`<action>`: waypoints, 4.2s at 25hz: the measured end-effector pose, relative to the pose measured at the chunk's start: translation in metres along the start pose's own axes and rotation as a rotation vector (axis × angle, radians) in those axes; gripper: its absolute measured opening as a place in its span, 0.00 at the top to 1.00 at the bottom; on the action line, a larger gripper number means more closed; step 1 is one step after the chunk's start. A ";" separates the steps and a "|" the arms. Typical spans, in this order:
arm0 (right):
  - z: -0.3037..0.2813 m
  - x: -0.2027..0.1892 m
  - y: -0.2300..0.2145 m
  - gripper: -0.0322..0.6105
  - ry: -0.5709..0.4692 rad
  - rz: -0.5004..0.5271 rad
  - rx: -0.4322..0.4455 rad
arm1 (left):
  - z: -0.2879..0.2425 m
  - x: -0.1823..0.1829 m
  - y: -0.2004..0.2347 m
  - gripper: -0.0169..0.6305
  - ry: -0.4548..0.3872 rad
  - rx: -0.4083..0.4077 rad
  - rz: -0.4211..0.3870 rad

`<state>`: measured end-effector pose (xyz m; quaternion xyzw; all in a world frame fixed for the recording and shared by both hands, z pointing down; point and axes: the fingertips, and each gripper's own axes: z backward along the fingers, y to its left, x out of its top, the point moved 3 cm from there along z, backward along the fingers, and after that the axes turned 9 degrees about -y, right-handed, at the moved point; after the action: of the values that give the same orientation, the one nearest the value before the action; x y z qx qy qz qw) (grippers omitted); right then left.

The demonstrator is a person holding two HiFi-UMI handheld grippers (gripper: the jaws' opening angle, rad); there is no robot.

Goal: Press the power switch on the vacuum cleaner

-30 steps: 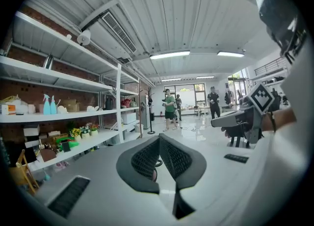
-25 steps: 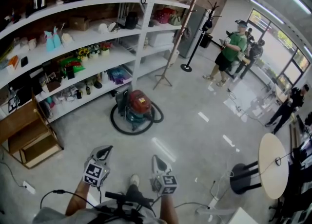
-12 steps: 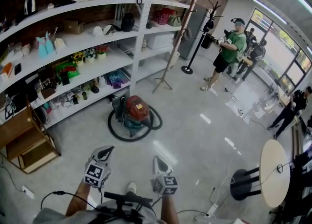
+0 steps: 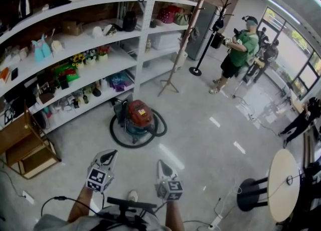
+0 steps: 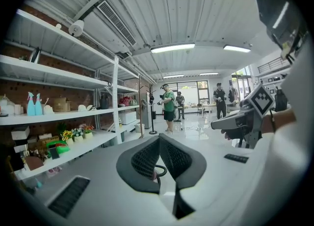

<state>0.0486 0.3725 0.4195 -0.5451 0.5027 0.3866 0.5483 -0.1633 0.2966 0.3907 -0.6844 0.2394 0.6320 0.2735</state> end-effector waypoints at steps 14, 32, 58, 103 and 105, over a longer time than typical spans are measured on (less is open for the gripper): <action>-0.031 0.002 -0.043 0.93 0.007 -0.002 0.050 | -0.042 -0.002 -0.003 0.96 0.013 0.044 -0.017; -0.094 0.011 -0.068 0.93 0.018 -0.014 0.045 | -0.105 -0.011 0.033 0.96 0.030 0.033 -0.007; -0.258 0.046 -0.100 0.93 0.034 -0.027 -0.024 | -0.255 0.003 0.159 0.96 0.030 -0.036 0.006; -0.425 -0.038 -0.151 0.93 0.253 -0.045 0.013 | -0.372 -0.114 0.256 0.96 0.194 -0.049 0.015; -0.430 -0.048 -0.156 0.93 0.266 -0.049 0.017 | -0.375 -0.123 0.258 0.96 0.203 -0.043 0.019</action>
<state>0.1348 -0.0623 0.5412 -0.5992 0.5607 0.2933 0.4906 -0.0724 -0.1488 0.5136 -0.7483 0.2585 0.5670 0.2273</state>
